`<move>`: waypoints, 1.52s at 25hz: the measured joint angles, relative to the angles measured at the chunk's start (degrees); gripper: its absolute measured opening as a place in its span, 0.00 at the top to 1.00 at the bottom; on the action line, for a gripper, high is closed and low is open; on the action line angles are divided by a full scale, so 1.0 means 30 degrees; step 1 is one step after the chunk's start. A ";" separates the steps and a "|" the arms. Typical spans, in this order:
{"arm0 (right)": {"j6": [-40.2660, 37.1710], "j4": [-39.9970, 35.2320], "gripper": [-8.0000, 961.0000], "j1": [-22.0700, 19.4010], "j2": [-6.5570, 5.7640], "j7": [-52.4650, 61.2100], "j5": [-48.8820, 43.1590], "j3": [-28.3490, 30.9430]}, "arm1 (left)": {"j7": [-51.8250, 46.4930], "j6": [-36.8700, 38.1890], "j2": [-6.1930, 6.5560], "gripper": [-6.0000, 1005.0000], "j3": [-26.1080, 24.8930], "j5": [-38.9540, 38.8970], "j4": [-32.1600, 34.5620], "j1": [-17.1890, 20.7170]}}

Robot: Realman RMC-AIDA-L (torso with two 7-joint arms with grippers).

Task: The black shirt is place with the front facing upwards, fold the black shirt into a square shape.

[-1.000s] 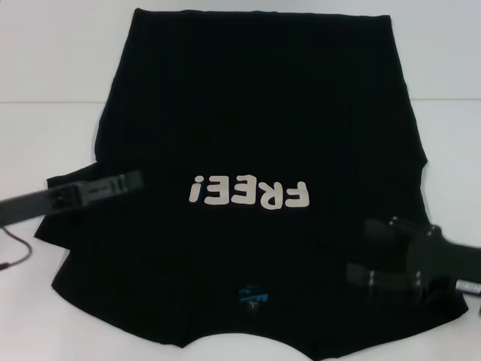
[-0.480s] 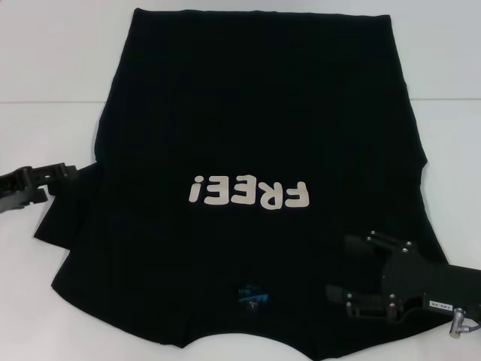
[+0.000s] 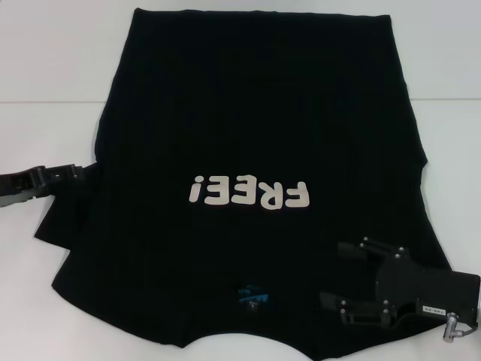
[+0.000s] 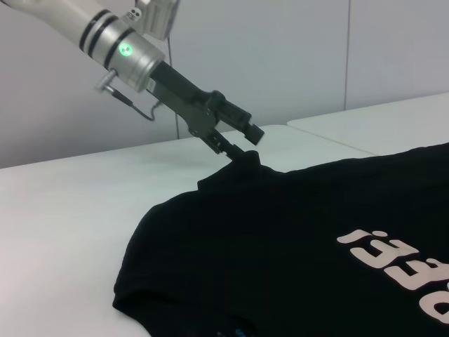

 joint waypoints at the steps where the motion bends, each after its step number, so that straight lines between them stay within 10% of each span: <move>1: 0.0000 0.0019 0.03 0.0000 0.0010 0.0005 0.0000 -0.0001 | 0.0123 -0.0267 -0.0038 0.16 0.0093 -0.0011 -0.0130 -0.0048; 21: -0.0152 0.0196 0.04 -0.0009 -0.0005 0.0173 0.0061 0.0018 | 0.0180 -0.0832 -0.0399 0.17 0.1283 -0.0064 -0.0399 -0.0331; 32: -0.0203 0.0219 0.04 -0.0053 -0.0004 0.0370 0.0104 0.0018 | 0.0301 -0.0994 -0.0365 0.38 0.1080 -0.0074 -0.0370 -0.0197; 38: -0.0310 0.0219 0.04 -0.0061 -0.0004 0.0704 0.0083 0.0018 | 0.0494 -0.0939 -0.0323 0.74 0.0968 -0.0086 -0.0370 -0.0172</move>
